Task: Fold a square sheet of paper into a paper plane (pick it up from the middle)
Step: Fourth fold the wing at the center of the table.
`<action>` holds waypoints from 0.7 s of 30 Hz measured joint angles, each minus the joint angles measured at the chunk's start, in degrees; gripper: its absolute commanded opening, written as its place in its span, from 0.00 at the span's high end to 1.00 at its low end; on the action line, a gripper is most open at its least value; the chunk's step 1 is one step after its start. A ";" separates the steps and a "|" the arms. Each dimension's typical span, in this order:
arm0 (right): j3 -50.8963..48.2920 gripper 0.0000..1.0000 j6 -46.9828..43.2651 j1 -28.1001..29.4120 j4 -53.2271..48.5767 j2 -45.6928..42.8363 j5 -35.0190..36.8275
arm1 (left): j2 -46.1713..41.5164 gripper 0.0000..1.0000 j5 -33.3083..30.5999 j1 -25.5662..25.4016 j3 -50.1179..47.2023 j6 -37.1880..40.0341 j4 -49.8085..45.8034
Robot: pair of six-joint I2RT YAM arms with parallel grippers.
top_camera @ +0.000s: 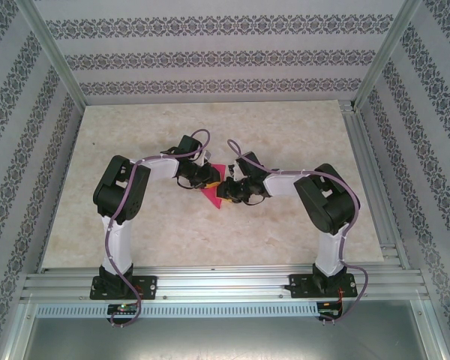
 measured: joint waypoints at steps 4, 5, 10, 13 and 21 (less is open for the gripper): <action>0.26 0.81 0.55 0.04 1.09 0.20 -0.74 | 0.00 0.75 0.00 0.00 0.00 0.00 0.00; 0.39 0.82 0.81 0.04 1.66 0.44 -1.11 | 0.00 0.75 0.00 0.00 0.00 0.00 -0.02; 0.63 0.80 1.84 0.04 3.93 2.23 -2.49 | 0.00 0.75 0.00 0.00 0.00 -0.13 0.00; 0.63 0.82 2.69 0.04 4.92 2.64 -2.95 | 0.00 0.75 0.00 0.00 0.00 -0.15 0.00; 0.59 0.96 4.63 0.42 7.61 4.07 -2.97 | -0.20 0.73 -0.02 0.00 -0.13 -0.79 0.26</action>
